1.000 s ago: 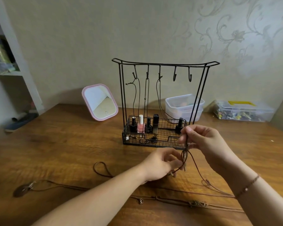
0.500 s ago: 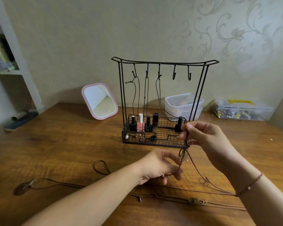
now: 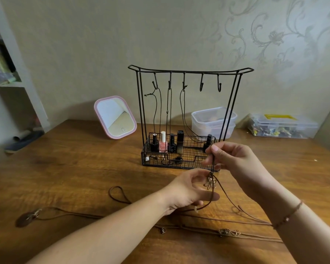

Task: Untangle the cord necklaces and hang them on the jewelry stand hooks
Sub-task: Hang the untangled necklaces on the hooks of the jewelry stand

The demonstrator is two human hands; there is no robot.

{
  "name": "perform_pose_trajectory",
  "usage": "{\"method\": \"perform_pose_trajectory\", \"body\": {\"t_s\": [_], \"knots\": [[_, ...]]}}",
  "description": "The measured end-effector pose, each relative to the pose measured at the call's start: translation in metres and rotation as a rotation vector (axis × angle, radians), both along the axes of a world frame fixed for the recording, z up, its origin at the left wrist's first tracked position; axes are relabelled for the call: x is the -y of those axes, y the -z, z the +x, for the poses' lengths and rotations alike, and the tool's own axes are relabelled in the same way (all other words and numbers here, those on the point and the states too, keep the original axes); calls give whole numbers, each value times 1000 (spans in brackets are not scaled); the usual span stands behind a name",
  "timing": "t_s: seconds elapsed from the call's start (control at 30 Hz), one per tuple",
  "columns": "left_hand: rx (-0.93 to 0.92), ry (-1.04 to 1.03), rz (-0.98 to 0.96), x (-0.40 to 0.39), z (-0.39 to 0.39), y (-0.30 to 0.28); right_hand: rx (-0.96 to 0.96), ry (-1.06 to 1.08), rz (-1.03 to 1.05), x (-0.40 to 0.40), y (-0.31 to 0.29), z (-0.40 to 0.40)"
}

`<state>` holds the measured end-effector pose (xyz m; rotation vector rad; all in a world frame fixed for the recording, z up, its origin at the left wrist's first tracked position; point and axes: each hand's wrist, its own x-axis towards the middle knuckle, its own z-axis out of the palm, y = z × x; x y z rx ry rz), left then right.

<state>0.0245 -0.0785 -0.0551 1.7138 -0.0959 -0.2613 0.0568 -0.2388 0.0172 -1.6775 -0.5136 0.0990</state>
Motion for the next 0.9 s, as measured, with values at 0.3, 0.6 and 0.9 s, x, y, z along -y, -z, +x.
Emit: {"method": "perform_pose_trajectory", "body": {"t_s": [0.3, 0.6, 0.9], "knots": [[168, -7, -164, 0, 1, -4, 131, -72, -222, -9, 9, -6], [208, 31, -168, -1, -1, 6, 26, -174, 118, -21, 5, -12], [222, -46, -98, -4, -5, 11, 431, 80, -544, -4, 0, -6]]}}
